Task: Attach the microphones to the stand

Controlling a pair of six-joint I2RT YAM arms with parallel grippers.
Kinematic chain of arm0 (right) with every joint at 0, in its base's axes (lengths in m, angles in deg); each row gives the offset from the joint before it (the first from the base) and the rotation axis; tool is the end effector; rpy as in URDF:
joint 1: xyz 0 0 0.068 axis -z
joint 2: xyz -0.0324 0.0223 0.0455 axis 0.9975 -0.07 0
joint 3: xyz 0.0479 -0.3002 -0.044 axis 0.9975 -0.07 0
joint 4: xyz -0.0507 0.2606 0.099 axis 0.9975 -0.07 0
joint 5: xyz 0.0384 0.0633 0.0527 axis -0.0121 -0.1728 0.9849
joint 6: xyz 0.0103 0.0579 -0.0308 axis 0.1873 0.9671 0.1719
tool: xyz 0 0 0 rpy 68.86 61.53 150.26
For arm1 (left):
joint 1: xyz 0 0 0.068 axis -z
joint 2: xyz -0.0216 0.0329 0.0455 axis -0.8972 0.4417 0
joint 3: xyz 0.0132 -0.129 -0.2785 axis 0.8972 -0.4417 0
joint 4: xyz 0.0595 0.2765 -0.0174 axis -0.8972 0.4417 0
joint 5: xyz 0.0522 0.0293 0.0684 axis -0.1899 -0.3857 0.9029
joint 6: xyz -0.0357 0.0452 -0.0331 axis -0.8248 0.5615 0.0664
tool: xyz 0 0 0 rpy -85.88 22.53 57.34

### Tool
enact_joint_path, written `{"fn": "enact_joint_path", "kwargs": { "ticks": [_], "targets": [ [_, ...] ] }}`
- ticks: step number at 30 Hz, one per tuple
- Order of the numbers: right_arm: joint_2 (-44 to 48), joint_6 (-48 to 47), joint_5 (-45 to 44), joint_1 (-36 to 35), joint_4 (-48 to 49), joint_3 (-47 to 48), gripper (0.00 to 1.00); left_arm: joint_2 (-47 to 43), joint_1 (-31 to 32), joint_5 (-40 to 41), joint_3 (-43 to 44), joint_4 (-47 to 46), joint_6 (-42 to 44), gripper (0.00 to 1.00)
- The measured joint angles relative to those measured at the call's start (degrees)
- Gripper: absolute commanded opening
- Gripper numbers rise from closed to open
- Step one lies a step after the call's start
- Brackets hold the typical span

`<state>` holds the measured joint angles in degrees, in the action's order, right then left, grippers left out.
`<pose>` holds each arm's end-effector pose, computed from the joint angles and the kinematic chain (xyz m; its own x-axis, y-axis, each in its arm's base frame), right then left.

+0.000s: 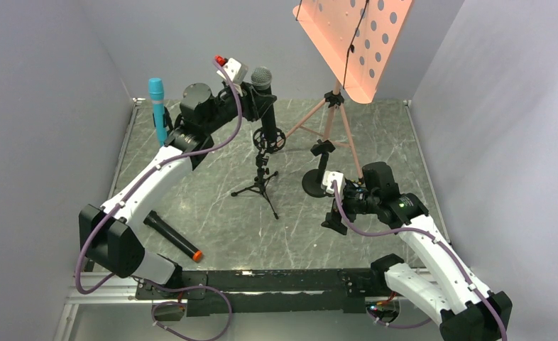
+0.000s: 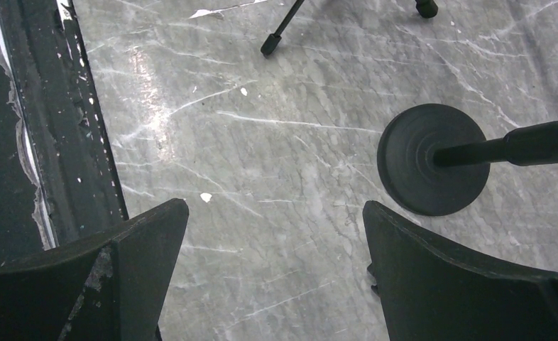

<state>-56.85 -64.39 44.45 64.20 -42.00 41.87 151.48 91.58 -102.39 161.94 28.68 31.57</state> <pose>0.1491 0.0942 0.2822 -0.1036 -0.5755 -0.8112 -0.9558 0.2833 -0.0789 0.3259 -0.1934 0.4589 -0.0296 -0.1792 -0.9834 0.7605 0.6344 -0.1385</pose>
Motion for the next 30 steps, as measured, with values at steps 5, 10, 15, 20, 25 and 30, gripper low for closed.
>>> {"fn": "enact_joint_path", "kwargs": {
  "ticks": [5,10,15,20,25,30],
  "targets": [
    [-0.02,-0.13,-0.04,0.0,0.02,0.0,1.0,0.17,-1.07,-0.09,0.0,-0.02,-0.24,0.0],
    [-0.04,-0.26,-0.07,0.0,0.02,0.0,1.0,0.28,-2.08,-0.28,0.02,0.09,-0.57,0.0],
    [-0.22,-0.28,-0.07,0.0,0.0,0.0,1.0,1.31,-2.27,-2.47,1.97,1.97,1.6,0.0],
    [-0.44,-0.28,-0.07,0.0,0.0,0.0,1.0,2.34,-2.25,-6.21,4.85,6.36,6.69,0.0],
    [-0.9,-0.31,-0.07,0.0,0.0,0.0,1.0,3.02,-2.25,-8.9,7.63,12.11,11.17,0.0],
    [-1.11,-0.31,-0.09,0.0,0.0,0.0,1.0,4.74,-2.27,-12.66,7.63,15.15,12.61,0.0]
  ]
}}
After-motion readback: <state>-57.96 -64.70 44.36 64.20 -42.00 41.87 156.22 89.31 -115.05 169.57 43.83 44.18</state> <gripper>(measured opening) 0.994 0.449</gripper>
